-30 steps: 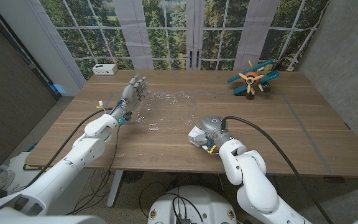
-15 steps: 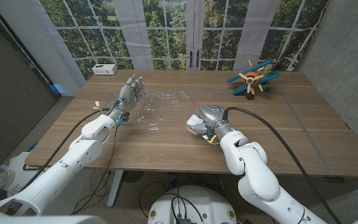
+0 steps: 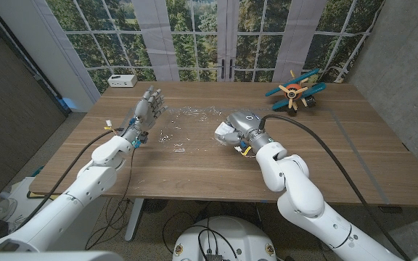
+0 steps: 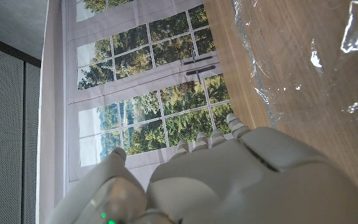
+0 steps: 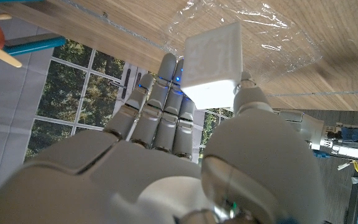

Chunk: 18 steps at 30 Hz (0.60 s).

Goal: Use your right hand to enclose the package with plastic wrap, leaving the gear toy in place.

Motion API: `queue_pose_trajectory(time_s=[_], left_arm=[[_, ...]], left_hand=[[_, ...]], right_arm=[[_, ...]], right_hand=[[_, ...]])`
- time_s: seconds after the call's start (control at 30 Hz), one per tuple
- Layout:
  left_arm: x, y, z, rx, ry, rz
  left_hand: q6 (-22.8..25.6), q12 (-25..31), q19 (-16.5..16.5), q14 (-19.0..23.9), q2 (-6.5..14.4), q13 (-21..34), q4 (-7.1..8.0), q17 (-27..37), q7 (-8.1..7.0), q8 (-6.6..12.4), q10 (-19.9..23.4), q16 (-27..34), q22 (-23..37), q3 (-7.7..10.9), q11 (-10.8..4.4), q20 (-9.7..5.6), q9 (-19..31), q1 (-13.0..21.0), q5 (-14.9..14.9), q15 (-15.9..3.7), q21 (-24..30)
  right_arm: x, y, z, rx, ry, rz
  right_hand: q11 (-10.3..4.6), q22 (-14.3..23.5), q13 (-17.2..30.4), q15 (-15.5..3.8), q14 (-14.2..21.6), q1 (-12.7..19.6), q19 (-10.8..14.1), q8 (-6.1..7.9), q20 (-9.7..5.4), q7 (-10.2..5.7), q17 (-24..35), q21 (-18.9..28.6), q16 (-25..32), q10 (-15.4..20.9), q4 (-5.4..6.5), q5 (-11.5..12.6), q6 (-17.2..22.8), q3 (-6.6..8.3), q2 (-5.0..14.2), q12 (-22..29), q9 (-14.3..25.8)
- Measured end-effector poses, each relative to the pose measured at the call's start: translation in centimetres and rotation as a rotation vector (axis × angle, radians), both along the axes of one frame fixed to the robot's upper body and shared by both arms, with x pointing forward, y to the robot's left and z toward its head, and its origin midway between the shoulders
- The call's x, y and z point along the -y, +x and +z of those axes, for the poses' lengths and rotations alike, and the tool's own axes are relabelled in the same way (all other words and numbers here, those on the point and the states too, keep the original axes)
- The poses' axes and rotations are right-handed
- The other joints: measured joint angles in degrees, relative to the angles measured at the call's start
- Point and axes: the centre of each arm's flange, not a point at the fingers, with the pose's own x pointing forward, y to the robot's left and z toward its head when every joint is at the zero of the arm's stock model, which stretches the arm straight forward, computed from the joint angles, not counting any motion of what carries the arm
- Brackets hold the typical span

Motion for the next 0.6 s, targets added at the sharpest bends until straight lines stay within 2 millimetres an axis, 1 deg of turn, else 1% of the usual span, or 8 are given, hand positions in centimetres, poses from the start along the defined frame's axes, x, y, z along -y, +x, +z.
queue_pose_trajectory(time_s=[0.4,0.47,0.5,0.6], left_arm=[[-0.7,-0.7,-0.5,0.007,-0.024,0.025],[-0.8,-0.8,-0.6,0.008,-0.027,0.028],[-0.8,-0.9,-0.7,0.008,-0.028,0.029],[-0.9,-1.0,-0.8,0.009,-0.032,0.032]], left_hand=[[0.00,0.00,0.00,0.00,0.00,0.00,0.00,0.00,0.00,0.00,0.00,0.00,0.00,0.00,0.00,0.00,0.00,0.00,0.00,0.00,0.00],[0.00,0.00,0.00,0.00,0.00,0.00,0.00,0.00,0.00,0.00,0.00,0.00,0.00,0.00,0.00,0.00,0.00,0.00,0.00,0.00,0.00],[0.00,0.00,0.00,0.00,0.00,0.00,0.00,0.00,0.00,0.00,0.00,0.00,0.00,0.00,0.00,0.00,0.00,0.00,0.00,0.00,0.00],[0.00,0.00,0.00,0.00,0.00,0.00,0.00,0.00,0.00,0.00,0.00,0.00,0.00,0.00,0.00,0.00,0.00,0.00,0.00,0.00,0.00]], right_arm=[[-1.1,1.2,1.7,0.056,0.013,0.056],[-1.3,1.1,2.1,0.064,0.016,0.065],[-1.5,1.6,2.2,0.065,0.014,0.069],[-1.9,1.9,2.4,0.070,0.013,0.082]], right_hand=[[-0.01,0.00,0.00,0.09,0.10,0.00,0.00,0.00,0.00,-0.01,0.29,0.00,-0.62,0.01,0.01,-0.06,-0.01,0.00,0.00,0.29,0.00],[-0.02,0.00,0.00,0.09,0.10,0.00,0.00,0.00,-0.01,-0.01,0.29,0.00,-0.62,0.01,0.01,-0.06,-0.02,0.00,0.00,0.28,0.00],[-0.02,0.00,0.00,0.09,0.10,0.00,0.00,0.09,-0.01,-0.02,0.29,0.00,-0.62,0.02,0.01,-0.06,-0.01,0.00,0.00,0.28,0.00],[-0.06,0.00,0.00,0.09,0.10,0.00,0.00,0.39,-0.01,-0.02,0.29,0.00,-0.62,0.05,0.01,-0.06,-0.02,0.00,0.00,0.28,-0.03]])
